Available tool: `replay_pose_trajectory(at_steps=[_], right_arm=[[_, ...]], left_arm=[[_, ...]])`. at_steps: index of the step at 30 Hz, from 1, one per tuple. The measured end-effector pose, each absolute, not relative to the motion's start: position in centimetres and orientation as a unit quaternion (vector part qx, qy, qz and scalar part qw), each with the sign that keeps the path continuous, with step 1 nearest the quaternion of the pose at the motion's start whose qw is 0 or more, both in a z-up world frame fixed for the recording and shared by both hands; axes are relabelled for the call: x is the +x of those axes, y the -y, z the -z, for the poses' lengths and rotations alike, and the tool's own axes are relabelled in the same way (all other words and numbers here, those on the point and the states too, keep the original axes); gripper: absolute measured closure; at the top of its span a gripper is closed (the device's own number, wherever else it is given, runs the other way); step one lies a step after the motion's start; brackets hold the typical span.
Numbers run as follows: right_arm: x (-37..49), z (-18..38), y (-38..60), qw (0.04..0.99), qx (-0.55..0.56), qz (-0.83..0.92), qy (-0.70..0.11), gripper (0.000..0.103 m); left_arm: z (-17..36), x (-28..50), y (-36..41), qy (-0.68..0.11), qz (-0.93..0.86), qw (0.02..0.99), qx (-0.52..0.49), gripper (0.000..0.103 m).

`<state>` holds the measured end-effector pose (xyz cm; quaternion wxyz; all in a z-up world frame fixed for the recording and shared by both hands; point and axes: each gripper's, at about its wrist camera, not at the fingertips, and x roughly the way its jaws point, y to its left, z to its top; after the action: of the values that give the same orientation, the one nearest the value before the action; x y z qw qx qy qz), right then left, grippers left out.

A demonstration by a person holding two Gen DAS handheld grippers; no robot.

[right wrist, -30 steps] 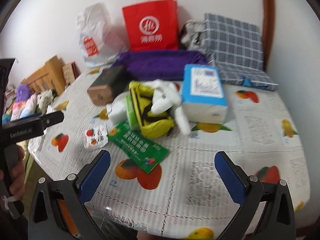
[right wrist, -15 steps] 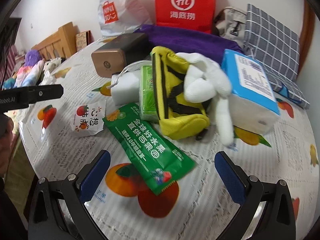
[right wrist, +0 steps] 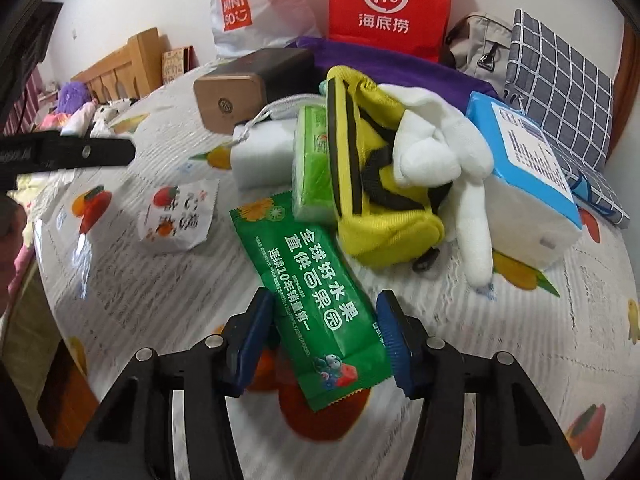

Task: Organize soft objects
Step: 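Reach down and grasp the green snack packet with the right gripper, then grasp the small white candy packet with the left gripper while the right lifts the green packet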

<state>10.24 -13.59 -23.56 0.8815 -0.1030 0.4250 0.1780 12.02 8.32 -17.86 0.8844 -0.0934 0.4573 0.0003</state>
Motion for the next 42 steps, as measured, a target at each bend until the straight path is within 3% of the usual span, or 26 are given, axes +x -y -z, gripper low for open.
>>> replay_pose_trajectory(at_steps=[7, 12, 14, 15, 18, 24, 42], right_arm=[[7.9, 23.4, 14.0, 0.868, -0.096, -0.194, -0.448, 0.048], [8.2, 23.8, 13.8, 0.873, -0.098, -0.204, -0.432, 0.038], [8.3, 23.9, 13.5, 0.877, -0.107, -0.207, -0.421, 0.044], [8.3, 23.8, 13.4, 0.878, -0.110, -0.212, -0.415, 0.058], [7.9, 23.6, 13.0, 0.878, -0.119, -0.218, -0.409, 0.067], [7.6, 23.2, 14.4, 0.879, -0.081, -0.216, -0.418, 0.071], [7.5, 24.0, 23.2, 0.901, -0.046, -0.092, -0.421, 0.069]], left_arm=[[17.3, 11.2, -8.3, -0.451, 0.003, 0.888, -0.096, 0.004], [16.9, 10.7, -7.8, -0.449, 0.007, 0.890, -0.082, 0.004], [16.8, 10.6, -7.7, -0.448, 0.009, 0.891, -0.078, 0.004], [16.8, 10.6, -7.6, -0.448, 0.010, 0.890, -0.078, 0.004], [17.3, 11.0, -7.1, -0.461, 0.022, 0.884, -0.081, 0.004], [19.1, 11.9, -5.3, -0.483, 0.015, 0.874, -0.057, 0.004], [22.3, 14.3, -1.0, -0.491, -0.001, 0.871, 0.003, 0.000]])
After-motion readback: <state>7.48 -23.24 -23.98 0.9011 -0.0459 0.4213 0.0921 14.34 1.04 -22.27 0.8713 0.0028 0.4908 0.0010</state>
